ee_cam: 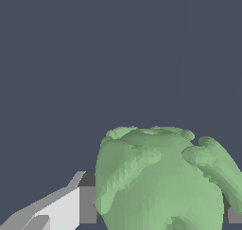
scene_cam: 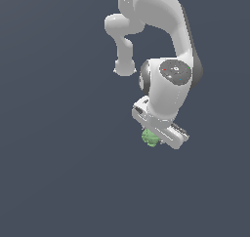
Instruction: Pick up the object and move it to a goal position.
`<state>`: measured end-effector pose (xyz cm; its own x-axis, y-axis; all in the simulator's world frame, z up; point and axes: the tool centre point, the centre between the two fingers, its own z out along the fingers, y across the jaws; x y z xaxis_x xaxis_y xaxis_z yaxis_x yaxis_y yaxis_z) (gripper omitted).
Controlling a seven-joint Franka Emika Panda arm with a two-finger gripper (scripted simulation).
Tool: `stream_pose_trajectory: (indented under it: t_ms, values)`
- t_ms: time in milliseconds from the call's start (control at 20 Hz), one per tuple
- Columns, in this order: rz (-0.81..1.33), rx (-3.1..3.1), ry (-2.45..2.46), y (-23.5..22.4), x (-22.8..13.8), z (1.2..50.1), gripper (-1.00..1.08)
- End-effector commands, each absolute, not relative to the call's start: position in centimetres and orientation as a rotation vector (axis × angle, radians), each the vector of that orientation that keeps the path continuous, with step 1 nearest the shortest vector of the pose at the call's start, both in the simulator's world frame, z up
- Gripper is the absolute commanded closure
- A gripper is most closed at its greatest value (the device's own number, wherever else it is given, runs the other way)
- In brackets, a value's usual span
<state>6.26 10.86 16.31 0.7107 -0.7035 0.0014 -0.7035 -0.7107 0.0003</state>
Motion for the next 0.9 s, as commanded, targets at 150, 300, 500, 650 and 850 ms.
stream_pose_trajectory:
  t_ms: [150, 300, 500, 650, 850]
  values:
    - [0.001, 2.904, -1.195, 12.5, 8.6, 17.9, 1.08]
    - [0.001, 2.905, -1.195, 13.2, 9.7, 18.7, 1.08]
    - [0.001, 2.905, -1.195, 14.1, 11.0, 19.6, 1.08]
    - [0.001, 2.905, -1.195, 14.7, 11.9, 20.2, 1.08]
    - [0.001, 2.905, -1.195, 15.3, 12.8, 20.8, 1.08]
